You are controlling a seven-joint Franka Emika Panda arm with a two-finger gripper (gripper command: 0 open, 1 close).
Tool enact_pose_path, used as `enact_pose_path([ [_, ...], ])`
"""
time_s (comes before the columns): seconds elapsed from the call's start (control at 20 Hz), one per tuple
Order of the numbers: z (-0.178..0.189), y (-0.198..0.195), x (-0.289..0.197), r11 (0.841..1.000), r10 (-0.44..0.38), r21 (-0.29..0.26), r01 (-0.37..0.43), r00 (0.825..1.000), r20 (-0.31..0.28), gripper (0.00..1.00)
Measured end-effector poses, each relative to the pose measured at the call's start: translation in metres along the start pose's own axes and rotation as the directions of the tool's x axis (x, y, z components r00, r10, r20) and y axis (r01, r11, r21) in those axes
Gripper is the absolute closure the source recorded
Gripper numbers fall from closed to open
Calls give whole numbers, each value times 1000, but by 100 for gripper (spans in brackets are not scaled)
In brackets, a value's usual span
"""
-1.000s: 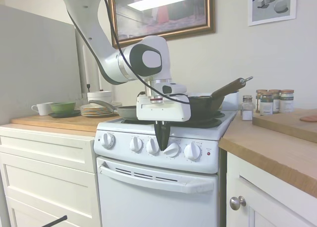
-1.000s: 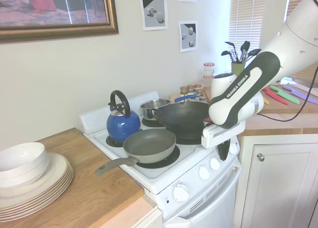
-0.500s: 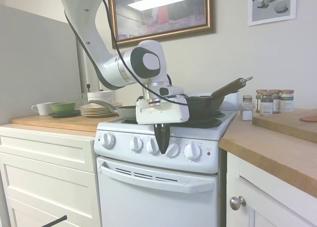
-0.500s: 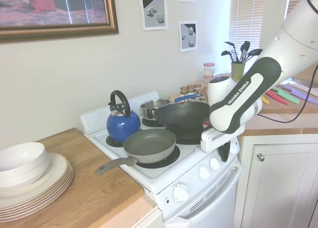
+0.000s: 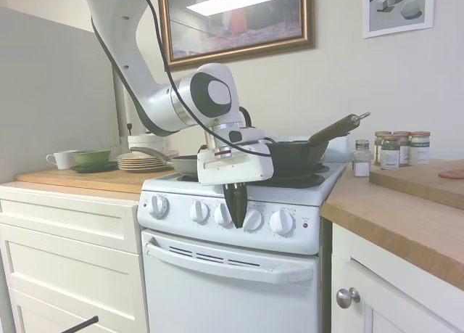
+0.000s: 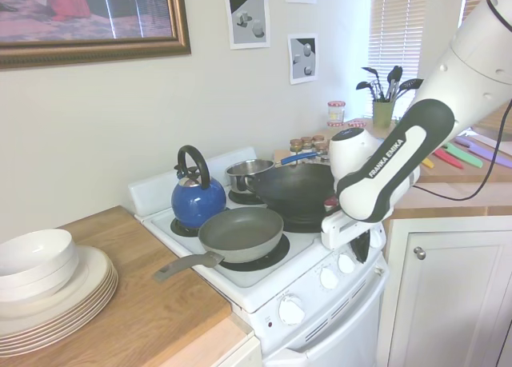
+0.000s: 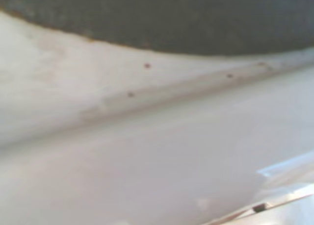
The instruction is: Turn on the stove on the top right
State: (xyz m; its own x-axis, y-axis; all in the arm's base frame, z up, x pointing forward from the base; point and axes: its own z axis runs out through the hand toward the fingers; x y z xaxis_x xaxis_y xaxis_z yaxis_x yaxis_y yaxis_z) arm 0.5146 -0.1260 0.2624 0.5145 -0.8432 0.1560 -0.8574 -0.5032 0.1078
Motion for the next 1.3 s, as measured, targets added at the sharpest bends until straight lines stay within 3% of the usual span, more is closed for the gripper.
enact_pose_path([
  [0.6,-48,29,-29,994,-31,103,31,1000,-4,100],
  [0.65,-53,31,-31,993,-32,117,32,999,0,0],
  [1.3,-66,35,-43,988,-59,143,56,998,17,0],
])
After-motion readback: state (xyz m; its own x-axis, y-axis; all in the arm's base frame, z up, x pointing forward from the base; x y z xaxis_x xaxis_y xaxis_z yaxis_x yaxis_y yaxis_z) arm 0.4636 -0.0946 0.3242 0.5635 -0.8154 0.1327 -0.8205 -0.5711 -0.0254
